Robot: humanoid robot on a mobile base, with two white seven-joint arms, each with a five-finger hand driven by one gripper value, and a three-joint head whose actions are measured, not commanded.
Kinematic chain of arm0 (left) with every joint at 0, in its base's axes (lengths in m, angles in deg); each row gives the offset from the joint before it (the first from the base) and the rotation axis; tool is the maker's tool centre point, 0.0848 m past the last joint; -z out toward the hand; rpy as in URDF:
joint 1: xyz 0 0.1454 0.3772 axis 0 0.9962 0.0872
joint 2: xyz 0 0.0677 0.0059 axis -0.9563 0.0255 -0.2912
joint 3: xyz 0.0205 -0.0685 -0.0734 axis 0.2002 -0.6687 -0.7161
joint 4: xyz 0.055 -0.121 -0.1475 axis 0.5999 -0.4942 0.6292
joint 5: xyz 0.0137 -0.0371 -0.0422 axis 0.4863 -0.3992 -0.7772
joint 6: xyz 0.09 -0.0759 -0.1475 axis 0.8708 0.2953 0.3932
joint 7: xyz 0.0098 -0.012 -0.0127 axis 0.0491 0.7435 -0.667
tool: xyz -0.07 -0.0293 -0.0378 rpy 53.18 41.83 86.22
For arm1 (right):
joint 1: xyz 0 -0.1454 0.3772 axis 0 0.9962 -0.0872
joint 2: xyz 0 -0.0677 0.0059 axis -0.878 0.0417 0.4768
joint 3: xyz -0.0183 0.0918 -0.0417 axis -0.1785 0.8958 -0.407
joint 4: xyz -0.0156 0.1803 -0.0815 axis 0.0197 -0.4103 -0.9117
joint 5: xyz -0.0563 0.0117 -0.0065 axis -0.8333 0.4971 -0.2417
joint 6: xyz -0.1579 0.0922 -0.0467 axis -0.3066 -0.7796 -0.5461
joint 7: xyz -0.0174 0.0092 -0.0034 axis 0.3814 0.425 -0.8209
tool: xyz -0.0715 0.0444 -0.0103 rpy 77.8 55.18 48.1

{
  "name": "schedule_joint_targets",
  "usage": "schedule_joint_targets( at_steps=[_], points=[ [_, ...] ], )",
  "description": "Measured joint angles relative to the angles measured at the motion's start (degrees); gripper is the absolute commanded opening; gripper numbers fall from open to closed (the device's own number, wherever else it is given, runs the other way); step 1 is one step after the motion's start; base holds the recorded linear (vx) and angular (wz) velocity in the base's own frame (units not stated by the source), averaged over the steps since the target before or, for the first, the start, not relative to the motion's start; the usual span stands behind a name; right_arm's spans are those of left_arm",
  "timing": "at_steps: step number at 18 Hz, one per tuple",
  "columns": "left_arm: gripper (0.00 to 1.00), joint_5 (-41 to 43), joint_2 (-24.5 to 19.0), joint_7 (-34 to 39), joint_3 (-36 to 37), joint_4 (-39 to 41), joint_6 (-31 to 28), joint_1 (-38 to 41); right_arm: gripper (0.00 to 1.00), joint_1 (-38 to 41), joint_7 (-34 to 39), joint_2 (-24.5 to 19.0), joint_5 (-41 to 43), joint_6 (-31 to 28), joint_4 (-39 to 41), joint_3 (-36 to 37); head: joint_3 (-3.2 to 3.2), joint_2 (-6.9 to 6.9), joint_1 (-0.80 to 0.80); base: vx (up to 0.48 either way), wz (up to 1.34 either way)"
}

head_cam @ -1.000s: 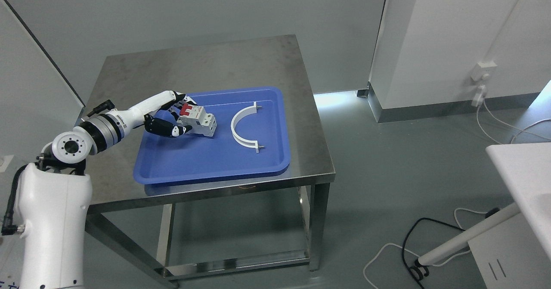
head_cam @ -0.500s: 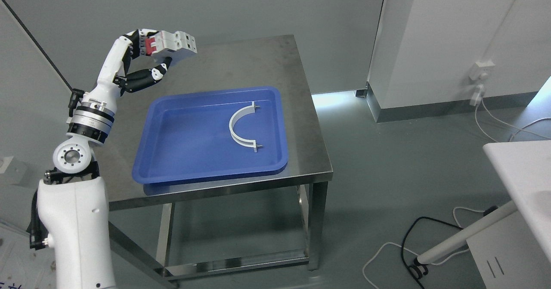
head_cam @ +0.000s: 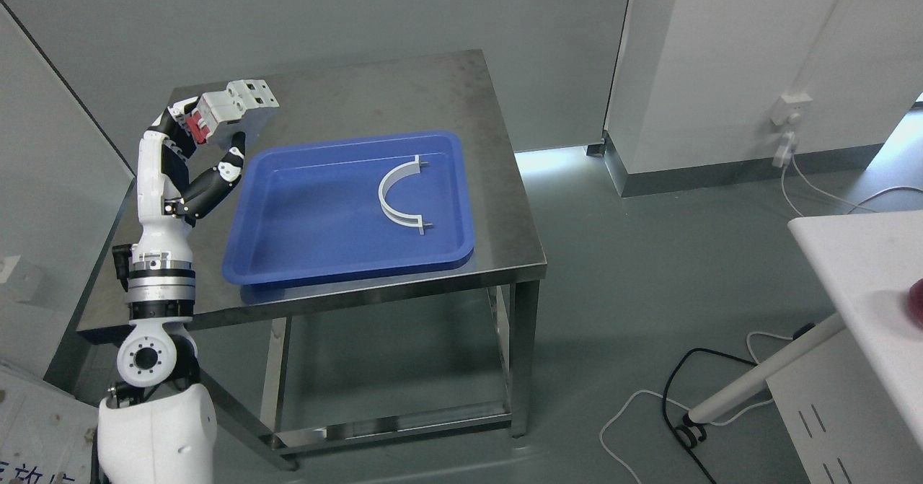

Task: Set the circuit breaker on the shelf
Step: 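Hold the breaker raised in the left hand while turning toward the bin shelf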

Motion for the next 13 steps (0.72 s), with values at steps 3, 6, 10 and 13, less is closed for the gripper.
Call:
schedule_joint_targets(
  at_steps=[3, 6, 10, 13],
  points=[
    [0.03, -1.69, 0.95, -0.7, 0.27, 4.16, 0.78, 3.19, 1.0, 0.0, 0.08, 0.0, 0.0, 0.0, 0.0, 0.0, 0.0, 0.0, 0.0, -0.168, 0.05],
    [0.03, -2.51, 1.59, -0.98, 0.51, 6.96, 1.02, 5.34, 1.0, 0.0, 0.14, 0.0, 0.0, 0.0, 0.0, 0.0, 0.0, 0.0, 0.0, -0.211, 0.05],
    [0.03, -3.11, 2.23, -1.06, 1.01, 9.66, 1.85, 7.52, 1.0, 0.0, 0.21, 0.0, 0.0, 0.0, 0.0, 0.0, 0.0, 0.0, 0.0, -0.259, -0.02],
    [0.04, -3.34, 2.59, -1.11, 1.34, 11.23, 2.01, 8.76, 1.0, 0.02, 0.22, 0.0, 0.0, 0.0, -0.01, 0.0, 0.0, 0.0, 0.0, -0.278, -0.18]
  ],
)
